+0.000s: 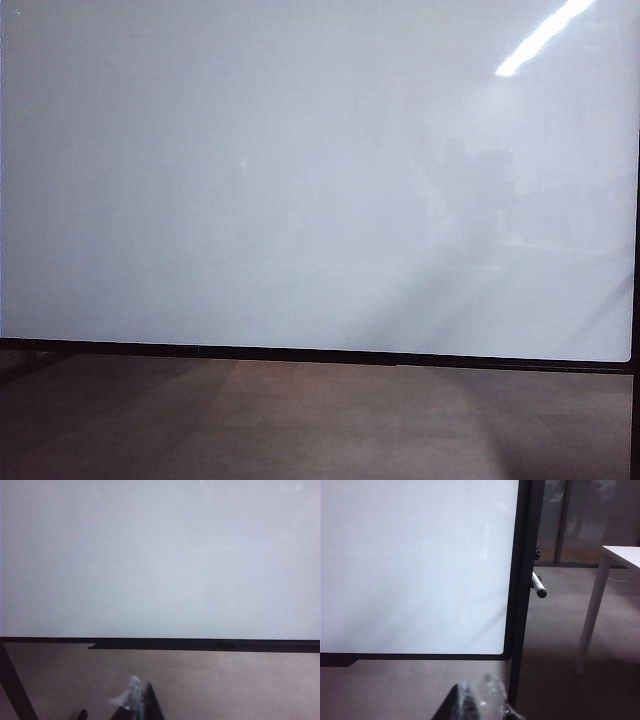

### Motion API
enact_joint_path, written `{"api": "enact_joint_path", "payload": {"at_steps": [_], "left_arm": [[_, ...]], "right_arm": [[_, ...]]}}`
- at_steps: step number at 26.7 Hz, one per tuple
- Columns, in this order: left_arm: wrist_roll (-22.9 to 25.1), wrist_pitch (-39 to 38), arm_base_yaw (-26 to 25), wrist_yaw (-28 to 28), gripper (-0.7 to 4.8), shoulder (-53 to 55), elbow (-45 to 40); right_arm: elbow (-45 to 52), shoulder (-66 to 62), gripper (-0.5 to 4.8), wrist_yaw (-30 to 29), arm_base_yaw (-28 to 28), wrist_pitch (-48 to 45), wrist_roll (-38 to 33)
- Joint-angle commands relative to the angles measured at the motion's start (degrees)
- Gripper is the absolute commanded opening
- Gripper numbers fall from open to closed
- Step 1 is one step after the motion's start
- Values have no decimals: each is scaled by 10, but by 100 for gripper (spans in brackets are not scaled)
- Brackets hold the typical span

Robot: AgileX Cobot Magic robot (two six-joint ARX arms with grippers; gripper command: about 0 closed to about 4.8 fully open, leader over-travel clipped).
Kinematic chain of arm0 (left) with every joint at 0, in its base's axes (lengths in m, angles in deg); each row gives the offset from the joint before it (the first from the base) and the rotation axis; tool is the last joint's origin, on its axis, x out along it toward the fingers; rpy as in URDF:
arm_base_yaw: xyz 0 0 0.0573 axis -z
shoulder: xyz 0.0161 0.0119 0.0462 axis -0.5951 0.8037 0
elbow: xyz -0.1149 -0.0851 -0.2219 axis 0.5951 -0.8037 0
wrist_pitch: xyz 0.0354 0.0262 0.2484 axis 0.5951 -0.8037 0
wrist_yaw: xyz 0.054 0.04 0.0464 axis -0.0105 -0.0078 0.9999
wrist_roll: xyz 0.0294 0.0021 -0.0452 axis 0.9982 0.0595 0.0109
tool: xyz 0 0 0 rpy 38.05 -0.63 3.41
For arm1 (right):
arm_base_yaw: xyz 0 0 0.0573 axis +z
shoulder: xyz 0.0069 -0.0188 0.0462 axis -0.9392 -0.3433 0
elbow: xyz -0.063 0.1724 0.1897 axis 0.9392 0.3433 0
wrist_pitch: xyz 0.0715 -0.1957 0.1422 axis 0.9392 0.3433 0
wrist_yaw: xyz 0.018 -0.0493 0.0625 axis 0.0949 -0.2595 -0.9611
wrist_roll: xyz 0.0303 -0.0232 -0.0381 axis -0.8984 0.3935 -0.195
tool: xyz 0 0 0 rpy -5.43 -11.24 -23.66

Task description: Reach to the right to find the marker pen, pick it up, and write the number 6 on the whiteboard.

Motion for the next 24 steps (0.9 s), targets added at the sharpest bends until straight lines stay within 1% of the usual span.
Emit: {"api": "enact_joint_path", "payload": {"at_steps": [1, 6, 7, 8, 10, 11, 14, 15, 16, 17, 18, 19, 21, 24], "left_arm": [[-1, 5, 0, -1, -7, 0, 0], [-2, 12, 0, 1, -7, 0, 2], [-12, 32, 0, 5, -7, 0, 5], [-17, 33, 0, 7, -7, 0, 10], [-32, 12, 0, 15, -7, 1, 39], [-50, -1, 0, 14, -7, 2, 61], [-64, -14, 0, 9, -6, 21, 109], [-69, -14, 0, -5, -6, 44, 134], [-72, -14, 0, -15, -7, 58, 147], [-86, -11, 0, -47, -7, 96, 176], [-90, -7, 0, -65, -7, 116, 189], [-91, -1, 0, -99, -7, 160, 219], [-92, 3, 0, -135, -7, 225, 268], [-91, 4, 2, -164, -7, 286, 325]], "right_arm": [[1, 0, -1, 0, 1, -8, -2], [-12, 0, -1, -1, 1, -12, -4], [-30, 0, -1, -1, 1, -8, -4], [-46, -1, -1, 2, 1, -5, -4], [-96, -5, -2, 12, 0, 5, -4], [-129, -13, -2, 31, 0, 13, -4], [-206, -52, -2, 60, 0, 33, -3], [-243, -85, -2, 64, 0, 36, -2], [-260, -102, -2, 66, 0, 36, -2], [-299, -145, -2, 66, 0, 38, -2], [-321, -170, -2, 65, 0, 39, -2], [-355, -210, -1, 65, 0, 39, -2], [-405, -270, -1, 64, 0, 38, -2], [-441, -318, -1, 59, -1, 31, 5]]}}
